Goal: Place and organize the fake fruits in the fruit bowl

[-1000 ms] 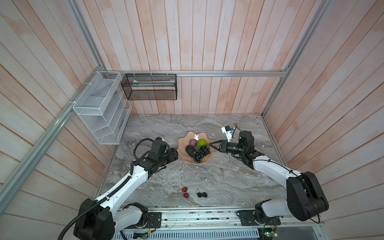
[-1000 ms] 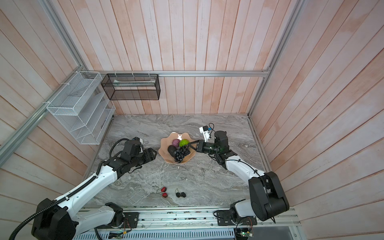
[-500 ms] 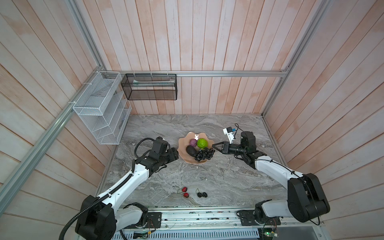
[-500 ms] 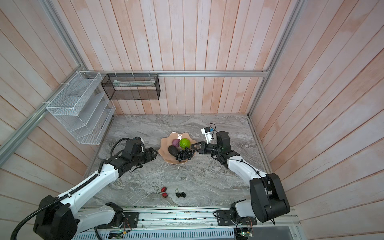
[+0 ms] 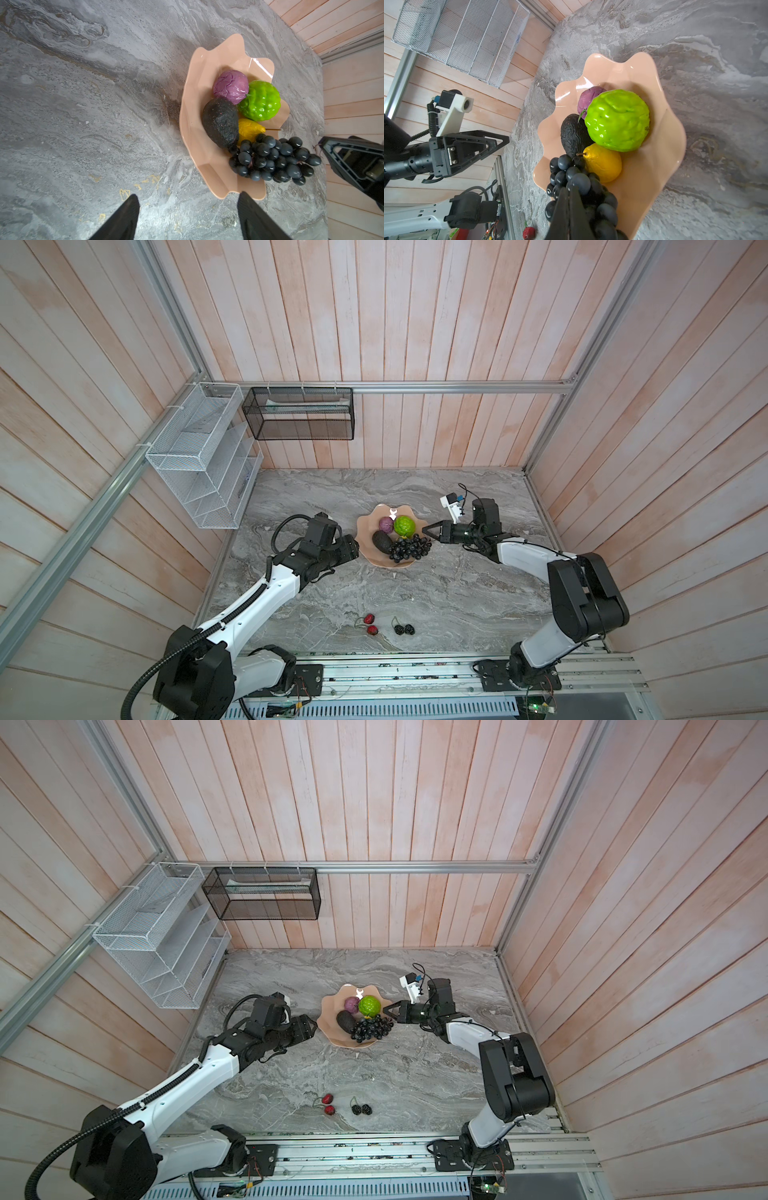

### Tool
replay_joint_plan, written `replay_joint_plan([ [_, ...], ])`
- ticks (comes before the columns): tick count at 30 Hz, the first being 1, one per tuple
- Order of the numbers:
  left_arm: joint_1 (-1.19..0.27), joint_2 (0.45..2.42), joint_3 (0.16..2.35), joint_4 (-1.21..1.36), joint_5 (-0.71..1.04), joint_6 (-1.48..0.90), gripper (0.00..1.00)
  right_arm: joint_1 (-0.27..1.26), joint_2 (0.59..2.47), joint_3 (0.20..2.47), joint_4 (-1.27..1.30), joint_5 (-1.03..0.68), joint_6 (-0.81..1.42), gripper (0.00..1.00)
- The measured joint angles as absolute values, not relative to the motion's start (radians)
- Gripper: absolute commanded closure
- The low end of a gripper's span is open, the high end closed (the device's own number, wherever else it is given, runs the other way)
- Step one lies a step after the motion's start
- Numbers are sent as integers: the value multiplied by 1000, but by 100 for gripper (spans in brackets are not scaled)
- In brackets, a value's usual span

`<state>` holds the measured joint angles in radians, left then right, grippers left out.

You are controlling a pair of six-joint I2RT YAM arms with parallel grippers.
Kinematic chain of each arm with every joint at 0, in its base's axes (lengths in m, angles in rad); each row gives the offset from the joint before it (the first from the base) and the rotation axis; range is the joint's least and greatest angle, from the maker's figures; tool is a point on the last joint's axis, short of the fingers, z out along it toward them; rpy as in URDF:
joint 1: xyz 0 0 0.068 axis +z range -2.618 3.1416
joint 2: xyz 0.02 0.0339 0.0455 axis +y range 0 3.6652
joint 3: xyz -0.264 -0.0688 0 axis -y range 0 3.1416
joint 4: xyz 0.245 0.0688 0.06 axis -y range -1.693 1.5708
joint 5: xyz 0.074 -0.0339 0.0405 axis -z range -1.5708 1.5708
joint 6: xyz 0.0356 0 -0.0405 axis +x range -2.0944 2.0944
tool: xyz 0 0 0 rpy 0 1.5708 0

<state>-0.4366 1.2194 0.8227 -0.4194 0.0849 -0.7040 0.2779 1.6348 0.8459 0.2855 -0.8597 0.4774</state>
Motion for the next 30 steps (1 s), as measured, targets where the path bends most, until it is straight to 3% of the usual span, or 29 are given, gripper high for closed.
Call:
replay_joint_plan([
  [30,-437,1264,823,-411,153,-700,24,282,1896,1043,341,-868,414,100],
])
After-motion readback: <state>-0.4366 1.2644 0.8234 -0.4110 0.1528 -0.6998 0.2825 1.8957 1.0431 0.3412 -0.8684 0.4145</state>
